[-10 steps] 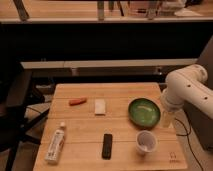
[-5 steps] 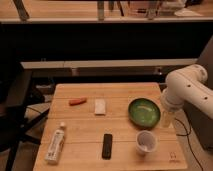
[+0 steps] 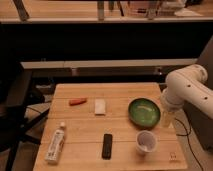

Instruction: Move the arm in a circular motion

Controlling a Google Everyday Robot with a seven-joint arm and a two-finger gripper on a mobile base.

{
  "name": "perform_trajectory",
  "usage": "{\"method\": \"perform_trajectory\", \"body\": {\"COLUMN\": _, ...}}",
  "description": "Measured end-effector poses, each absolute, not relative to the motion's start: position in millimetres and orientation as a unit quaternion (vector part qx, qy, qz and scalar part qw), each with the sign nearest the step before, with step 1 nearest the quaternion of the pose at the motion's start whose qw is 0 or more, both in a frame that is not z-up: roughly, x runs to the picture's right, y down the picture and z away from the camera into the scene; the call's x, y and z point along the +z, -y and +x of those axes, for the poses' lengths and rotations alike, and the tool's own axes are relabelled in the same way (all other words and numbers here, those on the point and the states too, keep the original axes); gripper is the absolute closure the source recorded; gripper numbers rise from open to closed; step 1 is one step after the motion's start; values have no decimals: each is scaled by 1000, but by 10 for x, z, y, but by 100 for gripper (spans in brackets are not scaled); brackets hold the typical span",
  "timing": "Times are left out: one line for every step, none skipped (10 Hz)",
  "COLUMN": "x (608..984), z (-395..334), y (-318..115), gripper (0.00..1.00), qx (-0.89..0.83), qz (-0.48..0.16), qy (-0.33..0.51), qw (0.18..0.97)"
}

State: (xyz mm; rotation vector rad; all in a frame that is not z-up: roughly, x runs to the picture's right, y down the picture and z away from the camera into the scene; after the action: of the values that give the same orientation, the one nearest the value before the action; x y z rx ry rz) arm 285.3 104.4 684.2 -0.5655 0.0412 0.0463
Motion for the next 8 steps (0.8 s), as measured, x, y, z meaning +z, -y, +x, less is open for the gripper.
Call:
{"method": "perform_trajectory", "body": {"x": 6842, "z": 2852, "y": -1044, "gripper": 20, "qx": 23, "qz": -279, "qy": -20, "qw": 960}}
{"method": "perform_trajectory", "body": {"x": 6842, "z": 2852, "y": -1044, "gripper": 20, "qx": 23, "qz": -279, "qy": -20, "qw": 960}}
{"method": "perform_trajectory", "body": {"x": 6843, "z": 2852, "y": -1044, "gripper": 20, "qx": 23, "qz": -279, "qy": -20, "qw": 960}}
{"method": "perform_trajectory", "body": {"x": 6857, "z": 2840, "y": -1045, "gripper": 20, "qx": 18, "qz": -280, "qy": -25, "qw": 959}}
{"method": "perform_trajectory", "body": {"x": 6895, "z": 2734, "y": -1025, "gripper": 20, "qx": 11, "qz": -282, "qy": -26, "qw": 959}}
{"method": "perform_trajectory", "body": {"x": 6912, "z": 2658, "y": -1005, "gripper": 20, "qx": 6, "qz": -280, "qy": -25, "qw": 960}}
{"method": "perform_trajectory", "body": {"x": 6924, "z": 2651, "y": -1001, "gripper": 20, "qx": 4, "qz": -280, "qy": -27, "qw": 960}}
{"method": "perform_trajectory", "body": {"x": 6929, "z": 2660, "y": -996, "gripper": 20, "qx": 2, "qz": -279, "qy": -29, "qw": 960}}
